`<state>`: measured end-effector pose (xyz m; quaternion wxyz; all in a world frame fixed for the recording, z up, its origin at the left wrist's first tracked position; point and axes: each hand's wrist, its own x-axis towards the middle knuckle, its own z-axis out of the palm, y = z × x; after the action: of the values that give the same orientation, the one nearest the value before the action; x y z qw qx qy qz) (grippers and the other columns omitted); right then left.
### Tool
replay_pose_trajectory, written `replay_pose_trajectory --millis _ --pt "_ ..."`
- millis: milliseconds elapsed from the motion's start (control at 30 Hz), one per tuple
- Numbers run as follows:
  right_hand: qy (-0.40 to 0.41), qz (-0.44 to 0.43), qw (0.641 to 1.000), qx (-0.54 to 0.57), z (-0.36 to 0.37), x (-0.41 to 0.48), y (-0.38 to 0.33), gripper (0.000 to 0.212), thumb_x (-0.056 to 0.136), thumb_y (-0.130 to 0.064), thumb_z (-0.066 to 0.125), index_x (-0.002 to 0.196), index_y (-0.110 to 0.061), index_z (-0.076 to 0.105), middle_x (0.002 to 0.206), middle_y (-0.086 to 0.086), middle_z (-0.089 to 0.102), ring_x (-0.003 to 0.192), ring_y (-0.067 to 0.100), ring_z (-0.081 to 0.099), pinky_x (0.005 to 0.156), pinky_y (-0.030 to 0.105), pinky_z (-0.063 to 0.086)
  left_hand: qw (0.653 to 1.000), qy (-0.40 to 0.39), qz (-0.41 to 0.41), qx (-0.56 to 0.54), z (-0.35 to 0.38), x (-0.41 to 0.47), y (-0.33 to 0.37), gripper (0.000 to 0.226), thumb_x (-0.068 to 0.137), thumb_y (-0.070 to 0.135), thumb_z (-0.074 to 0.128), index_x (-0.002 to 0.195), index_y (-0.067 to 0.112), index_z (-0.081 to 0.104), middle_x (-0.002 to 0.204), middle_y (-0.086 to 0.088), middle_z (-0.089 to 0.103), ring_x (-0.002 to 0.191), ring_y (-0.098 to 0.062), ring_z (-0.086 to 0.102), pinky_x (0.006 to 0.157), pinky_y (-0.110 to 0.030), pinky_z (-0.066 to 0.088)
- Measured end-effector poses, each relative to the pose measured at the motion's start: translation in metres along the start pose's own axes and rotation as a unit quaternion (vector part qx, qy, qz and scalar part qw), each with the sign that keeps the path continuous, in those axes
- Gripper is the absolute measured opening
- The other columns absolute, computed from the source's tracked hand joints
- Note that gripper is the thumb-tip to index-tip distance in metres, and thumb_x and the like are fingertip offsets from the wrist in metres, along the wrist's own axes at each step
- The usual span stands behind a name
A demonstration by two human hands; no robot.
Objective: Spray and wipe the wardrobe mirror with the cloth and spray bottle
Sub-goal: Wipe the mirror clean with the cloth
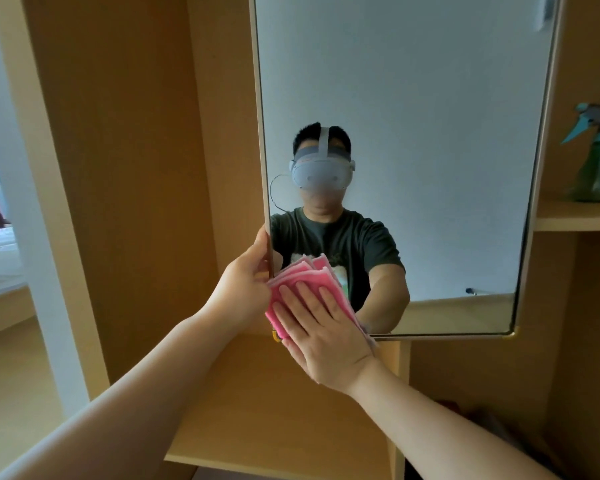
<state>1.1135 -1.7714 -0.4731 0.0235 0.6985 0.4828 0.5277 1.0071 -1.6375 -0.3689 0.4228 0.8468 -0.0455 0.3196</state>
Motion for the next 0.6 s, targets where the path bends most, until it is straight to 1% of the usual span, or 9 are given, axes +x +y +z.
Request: replay_pose_trajectory --millis 67,100,167,233,300,367,433,533,600 --pt "0.006 -0.018 1.000 0.002 -0.001 -0.003 0.003 0.054 0.102 -0.038 0.039 0.151 -0.015 0.031 0.157 0.010 0.028 0.148 0.032 0.016 0.121 0.048 0.010 1.000 0.002 0.001 0.002 -0.002 -0.001 0.003 0.073 0.090 -0.005 0.051 0.150 0.027 0.024 0.101 0.004 0.066 0.095 -0.008 0.065 0.071 -0.012 0.050" --pt "0.010 -0.033 0.999 0.006 -0.002 -0.005 0.004 0.051 0.102 -0.036 0.041 0.149 -0.016 0.036 0.156 0.010 0.033 0.147 0.032 0.020 0.121 0.048 0.012 1.000 0.000 0.009 0.005 -0.002 -0.002 0.005 0.070 0.091 -0.004 0.052 0.148 0.028 0.027 0.101 0.009 0.066 0.098 -0.009 0.065 0.074 -0.011 0.050" --pt "0.020 -0.068 0.997 0.025 -0.005 -0.007 0.007 0.042 0.103 -0.032 0.042 0.142 -0.016 0.047 0.151 0.009 0.041 0.144 0.030 0.028 0.120 0.047 0.016 0.999 -0.007 0.029 0.015 -0.003 -0.005 0.009 0.063 0.089 0.003 0.056 0.141 0.034 0.036 0.100 0.021 0.066 0.101 0.000 0.063 0.077 -0.009 0.049" --pt "0.047 -0.077 0.993 0.074 -0.013 -0.003 0.010 0.031 0.103 -0.029 0.045 0.125 -0.016 0.062 0.141 0.007 0.055 0.137 0.027 0.041 0.118 0.046 0.023 0.998 0.001 0.046 0.051 -0.008 -0.008 0.012 0.062 0.086 0.002 0.055 0.138 0.032 0.039 0.108 0.017 0.064 0.106 -0.004 0.060 0.087 -0.020 0.052" --pt "0.089 -0.060 0.984 0.142 -0.027 0.014 0.015 0.019 0.101 -0.028 0.052 0.109 -0.016 0.065 0.116 0.003 0.070 0.116 0.021 0.060 0.110 0.041 0.038 0.994 0.043 0.045 0.090 -0.019 -0.005 0.018 0.069 0.080 -0.010 0.046 0.142 0.021 0.039 0.124 0.006 0.055 0.116 -0.009 0.051 0.096 -0.025 0.047" --pt "0.124 -0.021 0.969 0.213 -0.048 0.043 0.026 0.014 0.099 -0.028 0.057 0.102 -0.017 0.065 0.088 -0.002 0.071 0.084 0.016 0.067 0.084 0.034 0.053 0.991 0.074 0.056 0.092 -0.038 0.003 0.032 0.073 0.075 -0.017 0.040 0.140 0.016 0.044 0.130 0.002 0.052 0.122 -0.008 0.046 0.100 -0.025 0.042" --pt "0.122 0.029 0.960 0.252 -0.071 0.078 0.043 0.023 0.101 -0.031 0.053 0.095 -0.014 0.068 0.076 -0.003 0.070 0.067 0.013 0.066 0.064 0.028 0.055 0.990 0.067 0.078 0.101 -0.062 0.014 0.055 0.066 0.075 -0.017 0.041 0.132 0.013 0.054 0.127 0.003 0.056 0.120 -0.004 0.049 0.101 -0.026 0.043" --pt "0.082 0.097 0.949 0.290 -0.115 0.138 0.077 0.030 0.101 -0.035 0.048 0.093 -0.015 0.070 0.070 -0.006 0.068 0.058 0.008 0.062 0.060 0.015 0.045 0.992 0.006 0.082 0.100 -0.106 0.040 0.098 0.056 0.076 -0.007 0.042 0.126 0.013 0.058 0.119 0.004 0.062 0.117 -0.007 0.054 0.098 -0.033 0.048" --pt "0.063 0.125 0.935 0.325 -0.146 0.181 0.103 0.034 0.099 -0.037 0.047 0.094 -0.014 0.071 0.069 -0.006 0.069 0.057 0.007 0.061 0.059 0.015 0.045 0.989 -0.060 0.086 0.100 -0.133 0.063 0.131 0.050 0.080 -0.005 0.048 0.126 0.013 0.057 0.115 0.004 0.063 0.113 -0.013 0.057 0.095 -0.036 0.049"
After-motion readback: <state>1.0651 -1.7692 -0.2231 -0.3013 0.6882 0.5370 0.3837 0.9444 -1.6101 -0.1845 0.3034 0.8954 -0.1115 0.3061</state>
